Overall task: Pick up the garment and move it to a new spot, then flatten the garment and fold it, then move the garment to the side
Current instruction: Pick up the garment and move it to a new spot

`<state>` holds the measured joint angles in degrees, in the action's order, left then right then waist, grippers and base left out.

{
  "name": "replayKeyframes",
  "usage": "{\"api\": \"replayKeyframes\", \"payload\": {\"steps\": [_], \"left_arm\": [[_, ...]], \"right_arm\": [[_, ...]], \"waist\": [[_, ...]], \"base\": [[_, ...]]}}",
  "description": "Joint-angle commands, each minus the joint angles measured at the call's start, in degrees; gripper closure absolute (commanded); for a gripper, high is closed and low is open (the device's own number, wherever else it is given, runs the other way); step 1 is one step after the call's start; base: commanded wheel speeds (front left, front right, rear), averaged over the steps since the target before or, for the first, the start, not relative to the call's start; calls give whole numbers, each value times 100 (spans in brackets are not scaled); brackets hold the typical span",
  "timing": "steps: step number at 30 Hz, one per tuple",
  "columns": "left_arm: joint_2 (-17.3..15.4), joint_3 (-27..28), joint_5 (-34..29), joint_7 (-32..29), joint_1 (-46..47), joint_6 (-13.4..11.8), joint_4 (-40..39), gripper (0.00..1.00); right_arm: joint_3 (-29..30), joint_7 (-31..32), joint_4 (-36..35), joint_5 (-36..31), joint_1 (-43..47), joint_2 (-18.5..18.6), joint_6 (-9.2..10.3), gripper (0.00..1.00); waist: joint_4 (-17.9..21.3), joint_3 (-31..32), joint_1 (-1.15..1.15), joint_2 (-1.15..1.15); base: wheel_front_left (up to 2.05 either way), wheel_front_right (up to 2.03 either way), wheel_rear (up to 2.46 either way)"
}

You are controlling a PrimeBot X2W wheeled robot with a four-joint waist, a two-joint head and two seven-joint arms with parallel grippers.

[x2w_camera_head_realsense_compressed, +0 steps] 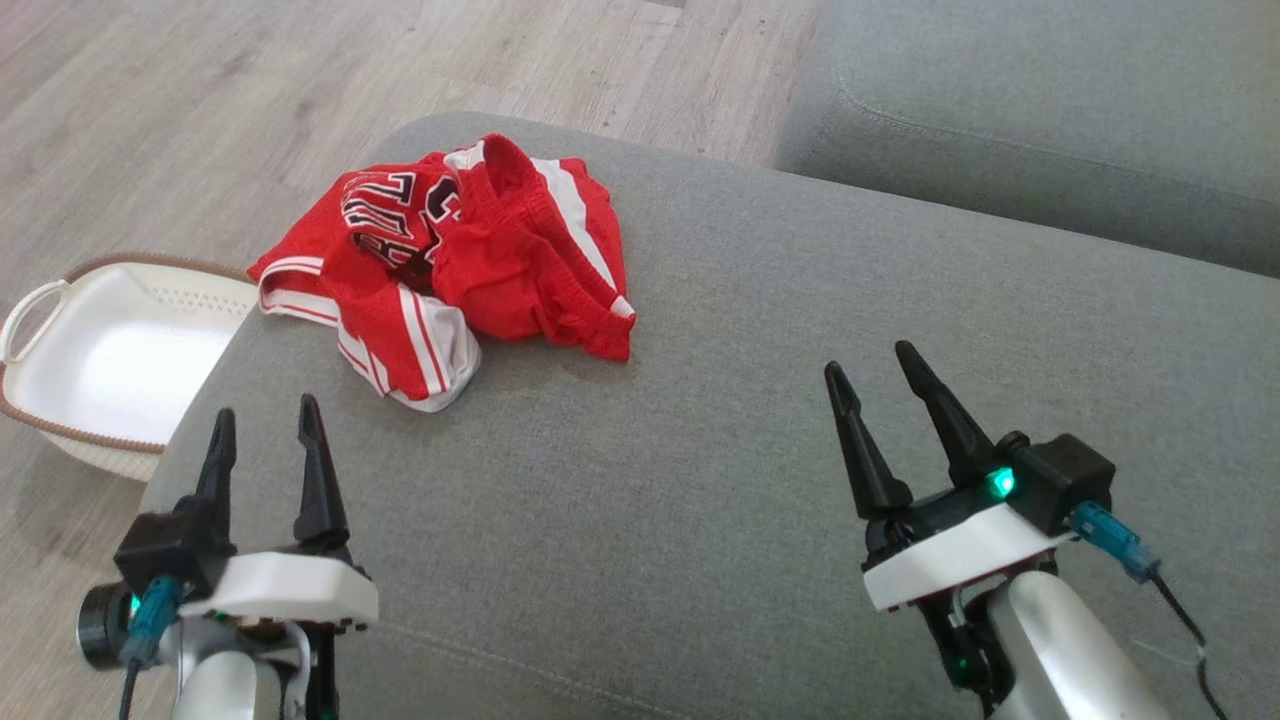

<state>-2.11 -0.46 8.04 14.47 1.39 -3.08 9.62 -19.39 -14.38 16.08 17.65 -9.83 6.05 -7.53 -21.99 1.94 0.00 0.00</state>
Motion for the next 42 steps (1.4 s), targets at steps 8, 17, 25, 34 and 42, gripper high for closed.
{"api": "replayKeyframes", "payload": {"steps": [8, 17, 25, 34, 42], "left_arm": [[-76, 146, 230, 52, 296, 84, -52, 0], [-393, 165, 857, -1117, 1500, 547, -72, 0], [-845, 301, 1462, -3134, 3170, 620, 863, 0], [-1290, 500, 1957, -4233, 4441, 733, 2703, 0], [-1767, 509, 1839, -4509, 4791, 512, 3955, 0]], "right_arm": [[-170, -62, -268, 51, -137, 47, 4, 0], [-44, -62, -427, 44, -243, 115, 4, 0], [-52, -62, -592, 31, -467, 160, 4, 0], [-263, -62, -736, 119, -906, 234, 4, 0], [-352, -62, -758, 199, -1096, 196, 4, 0]], "waist": [[90, -102, 0, 0], [274, -385, 0, 0], [732, -903, 0, 0], [1564, -1576, 0, 0], [2225, -1852, 0, 0]], "base": [[0, 0, 0], [0, 0, 0], [0, 0, 0], [0, 0, 0], [0, 0, 0]]}}
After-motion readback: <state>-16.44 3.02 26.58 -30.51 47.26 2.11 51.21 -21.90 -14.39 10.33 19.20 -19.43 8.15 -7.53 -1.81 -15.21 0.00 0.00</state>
